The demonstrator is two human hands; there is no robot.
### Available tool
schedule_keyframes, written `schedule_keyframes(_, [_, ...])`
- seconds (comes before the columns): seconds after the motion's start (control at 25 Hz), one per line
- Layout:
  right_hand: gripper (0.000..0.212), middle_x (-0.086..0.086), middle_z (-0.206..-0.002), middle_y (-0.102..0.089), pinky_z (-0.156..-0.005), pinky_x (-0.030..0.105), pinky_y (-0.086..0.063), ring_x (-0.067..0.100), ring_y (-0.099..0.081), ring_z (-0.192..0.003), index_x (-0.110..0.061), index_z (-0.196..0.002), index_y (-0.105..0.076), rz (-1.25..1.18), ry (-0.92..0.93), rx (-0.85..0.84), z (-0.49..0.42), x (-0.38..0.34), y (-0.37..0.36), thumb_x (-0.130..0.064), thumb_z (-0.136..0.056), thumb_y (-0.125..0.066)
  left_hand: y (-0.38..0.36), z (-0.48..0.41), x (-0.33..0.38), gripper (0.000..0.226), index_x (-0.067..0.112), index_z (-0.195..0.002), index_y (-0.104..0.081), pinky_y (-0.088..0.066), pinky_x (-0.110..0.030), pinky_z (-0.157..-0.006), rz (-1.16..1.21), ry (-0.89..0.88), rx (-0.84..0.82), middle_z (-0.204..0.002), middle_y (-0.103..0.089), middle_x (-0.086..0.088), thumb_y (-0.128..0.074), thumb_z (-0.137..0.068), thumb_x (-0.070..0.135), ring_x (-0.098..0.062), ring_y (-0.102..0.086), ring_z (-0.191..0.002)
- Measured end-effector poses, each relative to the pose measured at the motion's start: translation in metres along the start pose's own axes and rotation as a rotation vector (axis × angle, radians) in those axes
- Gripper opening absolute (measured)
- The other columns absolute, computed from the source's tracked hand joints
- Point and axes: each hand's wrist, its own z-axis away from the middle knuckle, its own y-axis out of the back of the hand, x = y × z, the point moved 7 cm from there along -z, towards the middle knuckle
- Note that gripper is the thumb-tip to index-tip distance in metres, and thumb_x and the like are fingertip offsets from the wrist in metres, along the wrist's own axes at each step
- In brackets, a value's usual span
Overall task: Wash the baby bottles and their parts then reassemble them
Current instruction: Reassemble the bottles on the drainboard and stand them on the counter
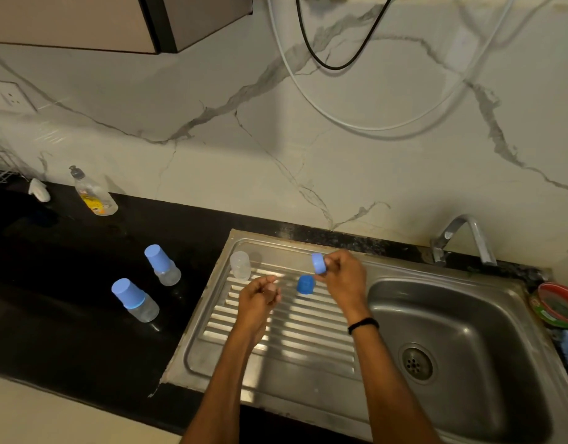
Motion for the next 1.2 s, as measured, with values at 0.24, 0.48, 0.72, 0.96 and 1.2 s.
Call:
schedule_keyframes(0.24, [0.01, -0.004, -0.074, -0.064, -0.06, 0.012, -0.042, 0.011, -0.058, -0.07, -0.009, -0.079, -0.065, -0.047, 0.093, -0.136, 0.027, -0.021, -0.042, -0.011, -0.088, -0.065, -0.042, 0.004, 0.034, 0.042, 0.015, -0.127, -0.066, -0.058, -0.038, -0.093, -0.245, -0.233, -0.247, -0.118, -0.071, -0.003, -0.076, -0.087, 0.006, -0.023, -0.067, -0.113])
schedule_keyframes(0.48, [0.013, -0.007, -0.074, -0.062, -0.06, 0.007, -0.041, 0.003, -0.055, -0.067, -0.01, -0.079, -0.065, 0.058, 0.091, -0.075, 0.029, -0.019, -0.039, -0.007, -0.091, -0.059, -0.029, 0.002, 0.031, 0.035, 0.017, -0.12, -0.069, -0.058, -0.028, -0.085, -0.335, -0.289, -0.165, -0.114, -0.072, 0.003, -0.075, -0.088, 0.004, -0.017, -0.068, -0.108])
schedule_keyframes(0.72, [0.012, -0.005, -0.074, -0.062, -0.06, 0.006, -0.04, 0.005, -0.055, -0.068, -0.01, -0.078, -0.065, 0.021, 0.051, -0.121, 0.028, -0.014, -0.039, -0.004, -0.088, -0.063, -0.011, -0.007, 0.016, 0.032, 0.015, -0.117, -0.072, -0.057, -0.048, -0.096, -0.261, -0.184, -0.148, -0.113, -0.073, -0.005, -0.074, -0.088, 0.003, -0.028, -0.068, -0.11])
schedule_keyframes(0.96, [0.009, 0.0, -0.077, -0.073, -0.073, 0.029, -0.057, 0.018, -0.069, -0.076, -0.012, -0.08, -0.073, -0.242, -0.106, -0.141, 0.023, 0.007, -0.049, -0.009, -0.087, -0.069, -0.011, -0.009, 0.014, 0.041, 0.017, -0.122, -0.07, -0.058, -0.04, -0.095, -0.233, -0.157, -0.121, -0.115, -0.073, -0.004, -0.08, -0.083, 0.008, -0.023, -0.069, -0.108])
schedule_keyframes(1.2, [0.042, 0.012, -0.1, -0.074, -0.077, 0.033, -0.059, 0.023, -0.072, -0.093, -0.007, -0.107, -0.071, -0.717, -0.524, -0.458, 0.041, 0.026, -0.079, -0.045, -0.091, -0.065, -0.025, -0.01, 0.012, 0.068, 0.016, -0.136, -0.059, -0.05, -0.016, -0.095, -0.567, -0.326, -0.177, -0.127, -0.066, 0.004, -0.088, -0.074, 0.01, 0.001, -0.062, -0.113])
